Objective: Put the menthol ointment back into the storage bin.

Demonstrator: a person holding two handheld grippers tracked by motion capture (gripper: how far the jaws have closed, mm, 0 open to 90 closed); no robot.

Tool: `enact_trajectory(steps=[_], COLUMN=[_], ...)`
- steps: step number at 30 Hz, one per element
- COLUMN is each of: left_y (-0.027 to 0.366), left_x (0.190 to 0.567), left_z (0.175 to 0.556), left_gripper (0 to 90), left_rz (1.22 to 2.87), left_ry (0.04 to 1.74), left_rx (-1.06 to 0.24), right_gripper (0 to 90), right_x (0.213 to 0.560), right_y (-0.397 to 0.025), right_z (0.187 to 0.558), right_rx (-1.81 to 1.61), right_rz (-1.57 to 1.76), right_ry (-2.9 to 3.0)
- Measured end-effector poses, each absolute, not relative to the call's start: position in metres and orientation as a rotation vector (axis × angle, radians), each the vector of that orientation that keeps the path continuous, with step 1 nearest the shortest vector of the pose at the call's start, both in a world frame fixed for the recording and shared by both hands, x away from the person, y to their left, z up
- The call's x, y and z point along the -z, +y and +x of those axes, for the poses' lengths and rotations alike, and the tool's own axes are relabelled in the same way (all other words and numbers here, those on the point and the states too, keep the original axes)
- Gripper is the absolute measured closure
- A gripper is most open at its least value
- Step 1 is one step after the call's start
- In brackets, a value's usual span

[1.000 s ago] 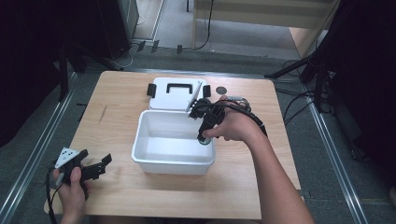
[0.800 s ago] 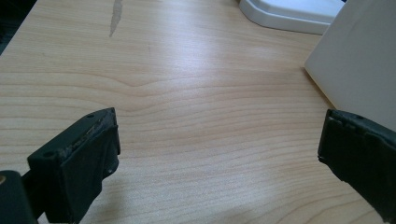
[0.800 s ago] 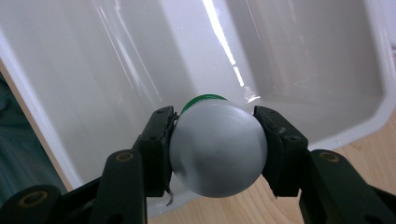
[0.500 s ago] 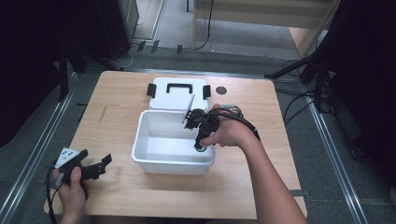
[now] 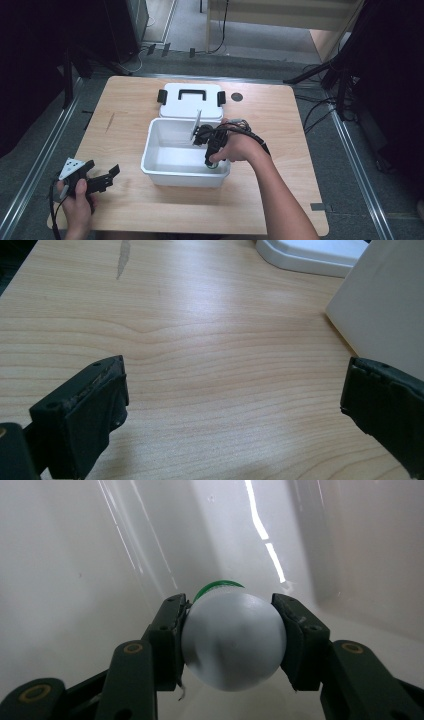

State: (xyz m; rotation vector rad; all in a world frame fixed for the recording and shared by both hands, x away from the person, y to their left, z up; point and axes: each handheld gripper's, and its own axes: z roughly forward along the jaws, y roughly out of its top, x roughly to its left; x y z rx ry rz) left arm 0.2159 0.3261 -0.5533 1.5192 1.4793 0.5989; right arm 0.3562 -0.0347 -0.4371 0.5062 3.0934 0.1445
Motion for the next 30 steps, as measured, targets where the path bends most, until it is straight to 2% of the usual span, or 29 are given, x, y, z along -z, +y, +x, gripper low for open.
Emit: enact_trajectory(steps=[14,30], left_y=[0.326,0.326], left_x=[0.553,0.553], left_z=[0.216,0.216], left_gripper=[0.0,0.0], left_rz=[1.523,1.524], left_ry=[1.482,1.478], left_rx=[-0.599,-0.601], right_gripper=[51.3,51.2], right_x=[0.442,0.466], right_y=[-0.023,-0.019], right_z=[0.349,0.349], right_rx=[-0.133,-0.007], right_rz=[0.456,0.463], right_ry=[3.074,3.08])
